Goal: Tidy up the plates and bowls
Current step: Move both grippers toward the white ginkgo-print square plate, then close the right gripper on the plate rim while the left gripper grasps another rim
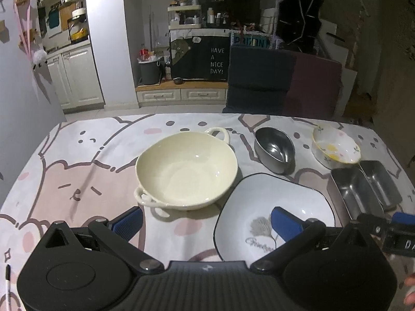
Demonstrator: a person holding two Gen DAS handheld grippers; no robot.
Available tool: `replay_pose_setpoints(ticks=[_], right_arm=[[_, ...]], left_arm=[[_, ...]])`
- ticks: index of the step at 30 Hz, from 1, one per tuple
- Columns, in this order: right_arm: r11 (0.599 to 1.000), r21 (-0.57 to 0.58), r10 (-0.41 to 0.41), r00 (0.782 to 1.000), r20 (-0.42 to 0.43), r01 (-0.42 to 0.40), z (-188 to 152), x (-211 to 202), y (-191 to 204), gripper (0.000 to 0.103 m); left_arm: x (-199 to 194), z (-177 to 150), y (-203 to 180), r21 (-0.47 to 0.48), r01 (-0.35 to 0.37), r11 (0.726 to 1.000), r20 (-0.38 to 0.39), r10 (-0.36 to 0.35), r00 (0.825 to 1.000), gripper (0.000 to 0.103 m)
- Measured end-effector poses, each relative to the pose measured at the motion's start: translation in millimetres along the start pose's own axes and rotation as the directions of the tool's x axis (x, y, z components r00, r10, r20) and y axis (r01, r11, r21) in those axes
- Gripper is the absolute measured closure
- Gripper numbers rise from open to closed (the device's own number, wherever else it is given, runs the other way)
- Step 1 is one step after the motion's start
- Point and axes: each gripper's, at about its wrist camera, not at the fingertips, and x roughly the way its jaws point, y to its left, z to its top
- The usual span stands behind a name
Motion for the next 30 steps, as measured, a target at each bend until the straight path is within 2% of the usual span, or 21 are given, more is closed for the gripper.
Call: replay_pose_setpoints(ticks=[4,9,13,17,20,22,23,27,30], right_arm=[[1.000,0.009,-0.020,0.999,-0.029,0.020,1.3,21.4,1.6,0.000],[0.997,0.083,0.017,0.993,-0.119,-0.007,-4.3,45.6,-0.2,0.000],[0.990,0.142,0.042,0.984,-0.176,-0.017,-11.6,63.1,-3.2,0.000],[0.963,0.270,0.085,0.970,-0.228,-0.021,-19.8,77.3,-12.0,0.001],[0.935,0.353,0.135,0.958,-0.251,-0.039,-25.5,83.4,-17.3,0.023],[0.932,0.362,0.138,0.953,-0.268,-0.033,-28.3,87.8,-17.8,0.042],[0.931,0.366,0.130,0.952,-0.277,-0.020,-29.9,89.6,-17.9,0.046],[0.929,0.371,0.136,0.948,-0.287,-0.021,-32.8,92.7,-18.1,0.077],[0.945,0.326,0.133,0.945,-0.298,-0.030,-33.1,91.7,-11.8,0.087]], left_arm=[[23.1,7.7,0.9,-0.009,0.000,1.000,-0.028,0.000,1.000,0.000],[54.5,12.6,4.9,-0.068,0.025,0.997,-0.100,-0.031,0.994,0.000],[71.4,12.0,2.8,-0.031,0.038,0.999,-0.117,-0.041,0.992,0.000],[80.0,12.7,1.6,-0.019,0.101,0.995,-0.109,-0.103,0.989,0.000],[85.0,13.0,3.0,-0.060,0.137,0.989,-0.115,-0.143,0.983,0.000],[87.5,13.0,3.9,-0.080,0.160,0.984,-0.120,-0.169,0.978,0.000],[88.9,12.9,4.9,-0.086,0.174,0.981,-0.119,-0.184,0.976,0.000],[92.8,10.3,9.1,-0.118,0.192,0.974,-0.118,-0.206,0.971,0.000],[95.5,7.8,11.8,-0.155,0.196,0.968,-0.107,-0.214,0.971,0.000]])
